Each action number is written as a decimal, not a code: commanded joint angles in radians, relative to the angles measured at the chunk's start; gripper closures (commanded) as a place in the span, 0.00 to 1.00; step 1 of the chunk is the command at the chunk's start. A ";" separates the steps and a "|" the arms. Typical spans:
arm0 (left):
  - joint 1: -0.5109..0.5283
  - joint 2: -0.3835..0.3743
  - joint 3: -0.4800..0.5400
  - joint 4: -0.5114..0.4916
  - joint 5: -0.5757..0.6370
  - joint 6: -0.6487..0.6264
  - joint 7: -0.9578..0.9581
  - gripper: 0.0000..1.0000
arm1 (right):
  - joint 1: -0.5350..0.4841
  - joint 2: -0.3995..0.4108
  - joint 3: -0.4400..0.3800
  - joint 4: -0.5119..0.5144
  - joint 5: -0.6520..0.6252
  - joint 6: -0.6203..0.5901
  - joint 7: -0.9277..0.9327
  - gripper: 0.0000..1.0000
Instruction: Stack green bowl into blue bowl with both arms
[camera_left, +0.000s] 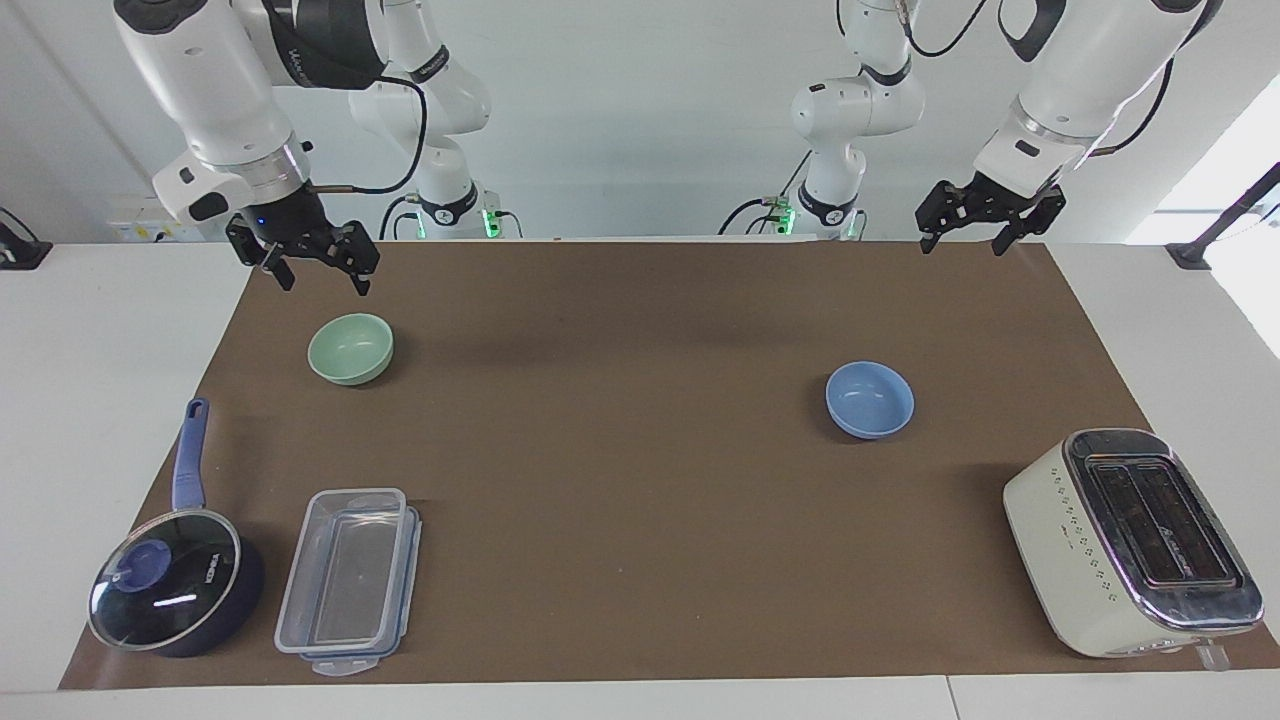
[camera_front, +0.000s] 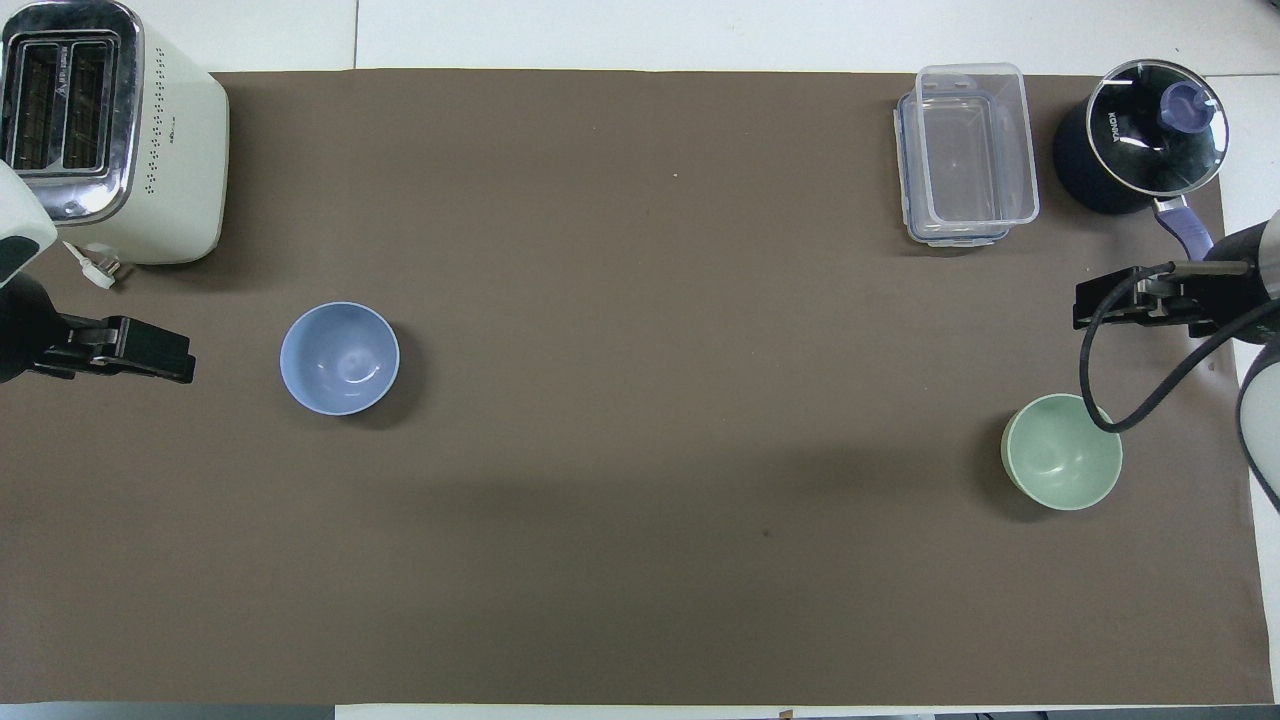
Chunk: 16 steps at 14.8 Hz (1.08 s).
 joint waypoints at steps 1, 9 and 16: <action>0.003 0.000 -0.011 0.009 -0.010 -0.001 0.009 0.00 | 0.004 -0.022 0.002 -0.023 -0.009 -0.001 0.034 0.00; 0.012 -0.001 -0.011 0.001 -0.010 0.004 0.008 0.00 | 0.007 -0.022 0.003 -0.023 -0.006 0.000 0.046 0.00; 0.026 -0.020 -0.006 -0.201 -0.010 0.186 0.011 0.00 | -0.008 -0.068 0.000 -0.131 -0.003 0.048 0.028 0.00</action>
